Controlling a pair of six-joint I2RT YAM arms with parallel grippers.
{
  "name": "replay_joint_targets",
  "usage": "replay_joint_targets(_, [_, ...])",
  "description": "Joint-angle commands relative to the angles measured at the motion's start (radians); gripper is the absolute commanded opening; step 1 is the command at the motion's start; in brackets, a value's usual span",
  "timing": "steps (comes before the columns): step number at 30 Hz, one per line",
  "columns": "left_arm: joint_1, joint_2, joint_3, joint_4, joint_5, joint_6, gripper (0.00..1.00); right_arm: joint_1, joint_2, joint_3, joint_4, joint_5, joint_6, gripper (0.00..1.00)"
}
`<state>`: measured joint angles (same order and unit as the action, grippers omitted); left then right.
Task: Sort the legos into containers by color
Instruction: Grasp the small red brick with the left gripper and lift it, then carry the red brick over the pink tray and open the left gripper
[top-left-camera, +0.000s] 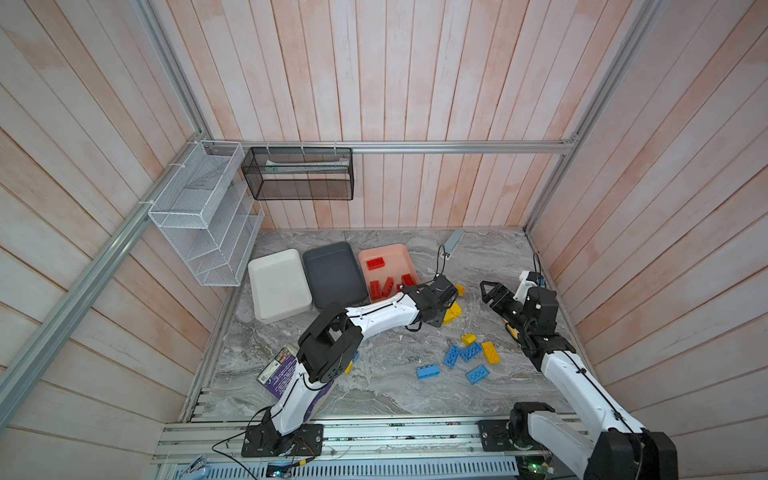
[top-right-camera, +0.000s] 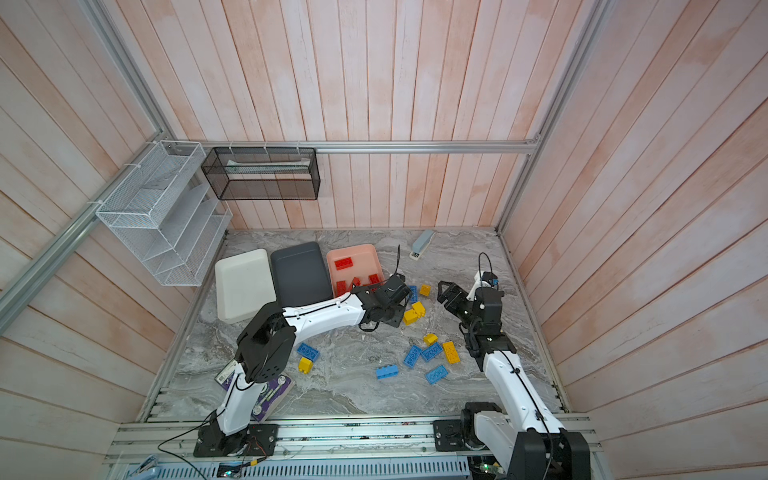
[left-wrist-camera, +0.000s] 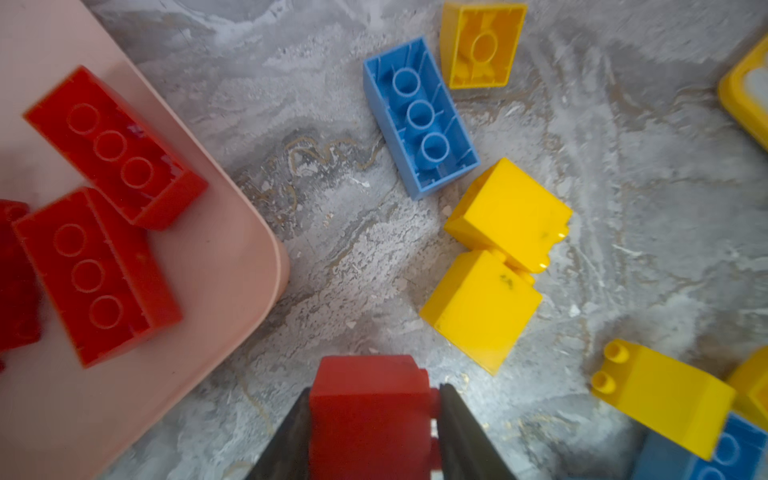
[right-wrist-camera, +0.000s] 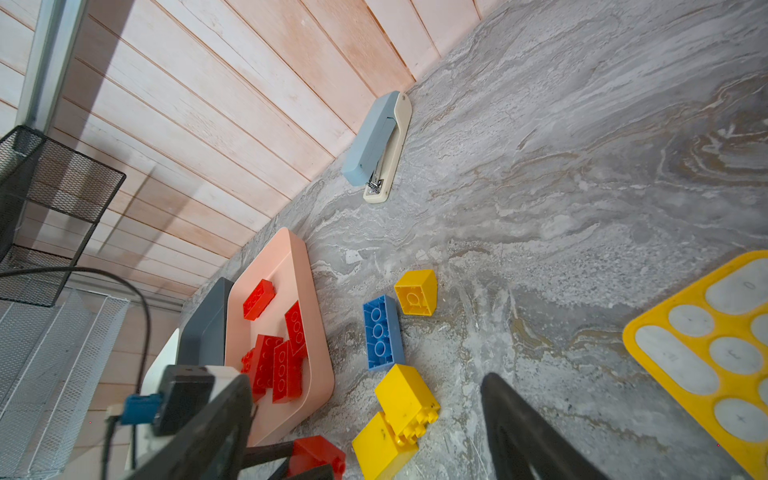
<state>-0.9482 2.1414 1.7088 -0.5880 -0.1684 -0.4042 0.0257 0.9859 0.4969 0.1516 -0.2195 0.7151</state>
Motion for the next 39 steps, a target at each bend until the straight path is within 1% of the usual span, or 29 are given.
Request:
replay_joint_targets(1, [0.003,-0.097,-0.009,0.011,0.012,0.009,0.39,0.006,-0.011,-0.011,0.028,-0.013,-0.001,0.86])
replay_joint_targets(8, [0.004,-0.190,0.012,-0.025,0.016,0.042,0.40,0.005,-0.014,-0.020,0.041,-0.018,-0.001,0.86])
replay_joint_targets(12, [0.044,-0.236,0.011,-0.031,0.033,0.057,0.40,0.005,-0.015,-0.019,0.043,-0.020,-0.001,0.86])
replay_joint_targets(16, [0.106,-0.244,0.020,-0.046,0.046,0.076,0.41,0.007,-0.015,-0.021,0.043,-0.021,-0.003,0.86])
replay_joint_targets(20, [0.182,-0.218,0.034,-0.050,0.091,0.087,0.41,0.007,-0.006,-0.030,0.077,-0.056,0.009,0.86])
replay_joint_targets(22, [0.213,-0.195,0.043,-0.050,0.096,0.091,0.41,0.007,0.003,-0.036,0.092,-0.070,0.013,0.86])
replay_joint_targets(28, [0.296,-0.104,0.079,-0.019,0.140,0.091,0.41,0.014,0.019,-0.036,0.098,-0.072,0.007,0.86])
replay_joint_targets(34, [0.337,0.015,0.193,-0.054,0.139,0.108,0.42,0.023,0.036,-0.037,0.111,-0.074,0.009,0.86])
replay_joint_targets(39, [0.350,0.052,0.242,-0.063,0.127,0.115,0.46,0.034,0.045,-0.031,0.111,-0.073,0.001,0.86])
